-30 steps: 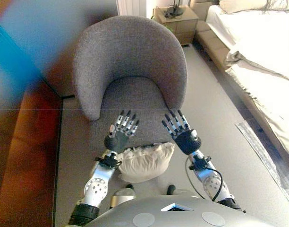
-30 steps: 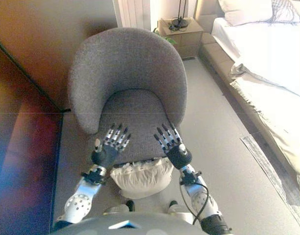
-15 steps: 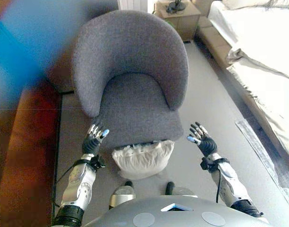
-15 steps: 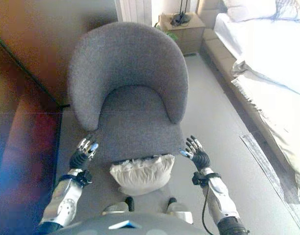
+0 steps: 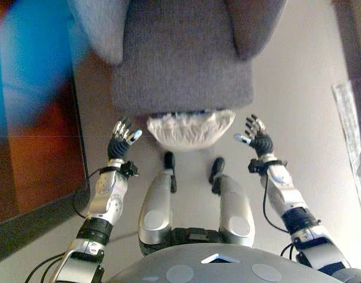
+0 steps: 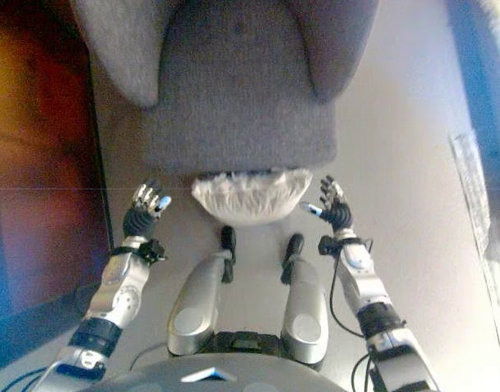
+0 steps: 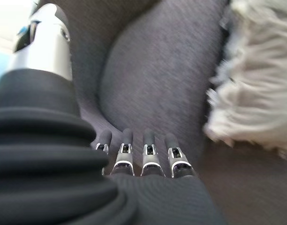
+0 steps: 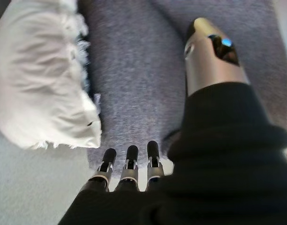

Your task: Pick up the cushion and take it to the sofa

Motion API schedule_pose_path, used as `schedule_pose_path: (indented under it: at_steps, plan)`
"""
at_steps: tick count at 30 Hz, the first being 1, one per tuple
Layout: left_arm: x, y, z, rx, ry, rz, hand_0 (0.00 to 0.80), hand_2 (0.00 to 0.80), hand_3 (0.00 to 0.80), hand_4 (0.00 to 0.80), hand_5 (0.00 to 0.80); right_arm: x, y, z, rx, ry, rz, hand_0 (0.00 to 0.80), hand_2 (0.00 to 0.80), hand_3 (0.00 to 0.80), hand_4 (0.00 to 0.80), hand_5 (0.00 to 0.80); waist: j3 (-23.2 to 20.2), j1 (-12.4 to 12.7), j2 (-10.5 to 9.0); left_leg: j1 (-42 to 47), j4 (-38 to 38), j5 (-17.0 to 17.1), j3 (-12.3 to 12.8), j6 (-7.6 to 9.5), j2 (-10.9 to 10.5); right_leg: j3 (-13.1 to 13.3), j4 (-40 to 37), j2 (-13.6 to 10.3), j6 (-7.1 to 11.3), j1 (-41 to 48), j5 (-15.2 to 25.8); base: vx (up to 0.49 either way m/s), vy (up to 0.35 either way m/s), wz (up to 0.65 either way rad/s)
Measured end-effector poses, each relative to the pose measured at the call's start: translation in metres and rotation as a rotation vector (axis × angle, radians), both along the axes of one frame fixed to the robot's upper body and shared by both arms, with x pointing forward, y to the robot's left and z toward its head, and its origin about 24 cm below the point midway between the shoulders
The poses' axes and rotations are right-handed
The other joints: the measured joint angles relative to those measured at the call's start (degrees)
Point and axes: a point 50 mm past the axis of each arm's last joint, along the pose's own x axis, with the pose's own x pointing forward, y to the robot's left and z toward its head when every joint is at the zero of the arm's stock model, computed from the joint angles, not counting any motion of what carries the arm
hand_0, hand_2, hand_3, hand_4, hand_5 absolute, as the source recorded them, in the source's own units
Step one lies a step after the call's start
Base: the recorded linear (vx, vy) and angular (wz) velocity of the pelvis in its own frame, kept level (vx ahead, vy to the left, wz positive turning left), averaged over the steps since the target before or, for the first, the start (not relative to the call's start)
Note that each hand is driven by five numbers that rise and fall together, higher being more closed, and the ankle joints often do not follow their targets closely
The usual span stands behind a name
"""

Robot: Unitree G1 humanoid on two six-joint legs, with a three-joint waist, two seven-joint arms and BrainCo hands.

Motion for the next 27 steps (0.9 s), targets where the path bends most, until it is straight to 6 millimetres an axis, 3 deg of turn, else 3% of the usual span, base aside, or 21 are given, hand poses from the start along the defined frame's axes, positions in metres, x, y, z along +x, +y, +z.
schedule_pose_path:
  at_steps: [4,7,10,15,20,27]
  plan:
    - [0.009,0.001,0.01,0.006,-0.043,0.01,0.0,0.0,0.0,0.0,0.0,0.025,-0.003,0.029,-0.038,-0.088,-0.03,0.0,0.0,0.0,0.0,0.0,1.51,0.04,-0.3,-10.18,8.03,-1.61,-0.04,0.6,-0.04,1.12,8.59,-1.35,-0.33,-10.57,-2.12,-0.053,0.084,0.03]
    - [0.009,0.003,0.005,0.014,-0.024,0.019,0.0,0.0,0.0,0.0,0.0,0.038,-0.001,0.043,-0.045,-0.116,-0.035,0.0,0.0,0.0,0.0,0.0,1.62,0.11,-0.29,-14.0,15.43,-5.52,-0.11,0.91,0.65,2.44,15.03,-1.73,-0.84,-14.17,-5.03,-0.019,0.092,-0.09]
    - [0.017,0.002,0.014,0.016,-0.057,0.015,0.0,0.0,0.0,0.0,0.0,0.047,-0.007,0.057,-0.069,-0.144,-0.044,0.0,0.0,0.0,0.0,0.0,1.59,-0.02,-0.16,-19.57,22.7,-8.33,-0.14,1.35,0.71,3.75,21.81,-2.71,-0.77,-19.74,-7.36,-0.029,0.069,-0.01]
    - [0.042,-0.005,0.033,0.022,-0.112,-0.004,0.0,0.0,0.0,0.0,0.0,0.06,-0.014,0.061,-0.073,-0.103,-0.061,0.0,0.0,0.0,0.0,0.0,1.66,-0.21,0.28,-28.4,33.74,-12.03,-0.41,2.16,0.85,5.73,31.95,-3.81,-0.6,-28.33,-10.28,-0.009,0.016,0.01]
    - [0.064,-0.01,0.048,0.043,-0.137,-0.014,0.0,0.0,0.0,0.0,0.0,0.079,-0.021,0.083,-0.046,-0.096,-0.089,0.0,0.0,0.0,0.0,0.0,1.86,-0.35,1.16,-35.47,42.28,-14.47,-0.68,2.84,1.27,7.25,39.56,-4.3,-0.52,-35.17,-12.09,-0.001,0.007,-0.01]
    - [0.074,-0.008,0.048,0.064,-0.108,-0.008,0.0,0.0,0.0,0.0,0.0,0.09,-0.033,0.093,-0.076,-0.048,-0.133,0.0,0.0,0.0,0.0,0.0,1.98,-1.46,1.91,-40.69,50.36,-16.75,-1.47,3.38,1.67,8.65,46.72,-4.17,-0.31,-39.9,-13.92,0.0,0.0,0.0]
